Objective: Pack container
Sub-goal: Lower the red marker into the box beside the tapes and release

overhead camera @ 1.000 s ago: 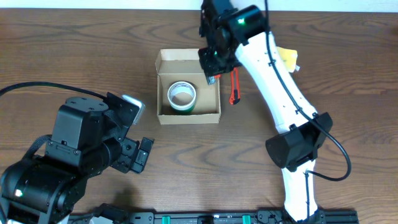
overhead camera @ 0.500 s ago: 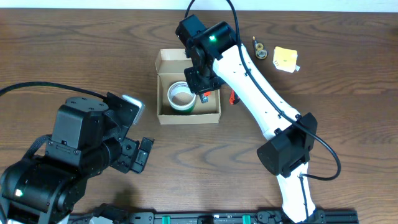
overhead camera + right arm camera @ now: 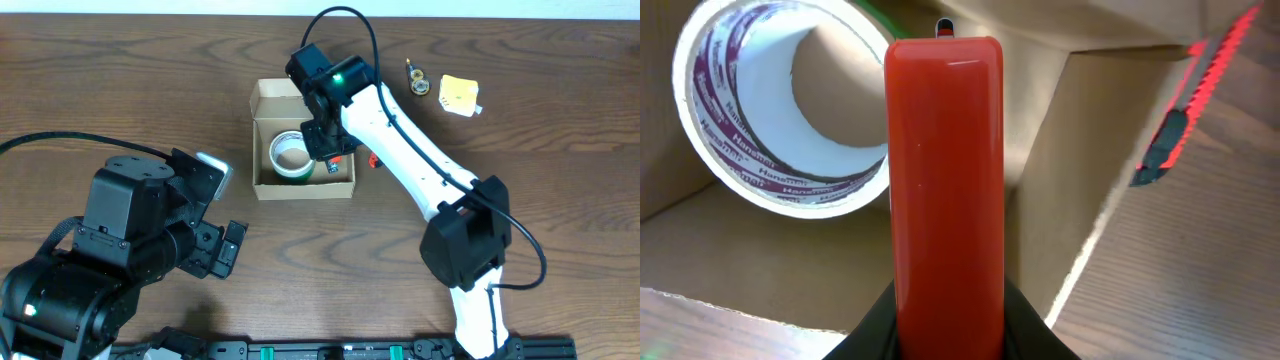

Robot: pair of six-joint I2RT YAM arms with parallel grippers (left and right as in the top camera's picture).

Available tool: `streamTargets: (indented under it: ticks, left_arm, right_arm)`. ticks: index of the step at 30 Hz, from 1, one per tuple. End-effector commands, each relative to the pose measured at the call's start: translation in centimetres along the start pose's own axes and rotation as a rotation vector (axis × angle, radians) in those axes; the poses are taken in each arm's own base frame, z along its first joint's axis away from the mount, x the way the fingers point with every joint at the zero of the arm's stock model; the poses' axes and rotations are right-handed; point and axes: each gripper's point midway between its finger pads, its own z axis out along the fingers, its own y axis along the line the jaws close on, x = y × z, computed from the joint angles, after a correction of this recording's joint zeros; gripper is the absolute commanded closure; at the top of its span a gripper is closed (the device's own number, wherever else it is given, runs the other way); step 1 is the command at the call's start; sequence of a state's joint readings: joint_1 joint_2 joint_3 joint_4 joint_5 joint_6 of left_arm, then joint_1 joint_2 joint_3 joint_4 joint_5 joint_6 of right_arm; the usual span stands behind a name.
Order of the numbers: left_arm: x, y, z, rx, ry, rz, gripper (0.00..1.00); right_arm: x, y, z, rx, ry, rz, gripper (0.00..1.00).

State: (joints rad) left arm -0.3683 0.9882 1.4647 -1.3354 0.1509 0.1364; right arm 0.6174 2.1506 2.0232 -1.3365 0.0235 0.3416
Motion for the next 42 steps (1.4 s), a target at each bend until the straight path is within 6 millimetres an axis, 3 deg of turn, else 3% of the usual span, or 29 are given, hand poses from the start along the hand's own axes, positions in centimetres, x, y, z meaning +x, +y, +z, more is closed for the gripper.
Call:
streamTargets:
  ticks: [1, 10, 16, 34, 37, 39, 42]
  left_arm:
    - [0.0, 0.0, -0.1, 0.001, 0.0, 0.014, 0.05]
    - [0.0, 0.0, -0.1, 0.001, 0.0, 0.014, 0.05]
    - [0.0, 0.0, -0.1, 0.001, 0.0, 0.014, 0.05]
    - [0.0, 0.0, -0.1, 0.001, 0.0, 0.014, 0.05]
    - [0.0, 0.0, -0.1, 0.001, 0.0, 0.014, 0.05]
    - [0.0, 0.0, -0.1, 0.001, 0.0, 0.014, 0.05]
    - [0.0, 0.0, -0.1, 0.001, 0.0, 0.014, 0.05]
  right_arm:
    - [-0.1, -1.4, -0.9, 0.017, -0.04, 0.081, 0.99]
    - [0.3, -2.2, 0.7, 0.026, -0.014, 0.155, 0.99]
    - [-0.6, -2.0, 0.7, 0.016, -0.049, 0.157, 0.99]
    - [0.4, -2.3, 0.9, 0.03, -0.013, 0.279, 0.98]
    - [0.4, -2.4, 0.9, 0.03, -0.014, 0.294, 0.92]
    - [0.3, -2.3, 0.9, 0.028, -0.017, 0.294, 0.75]
    - [0.2, -2.3, 0.8, 0.026, -0.022, 0.296, 0.64]
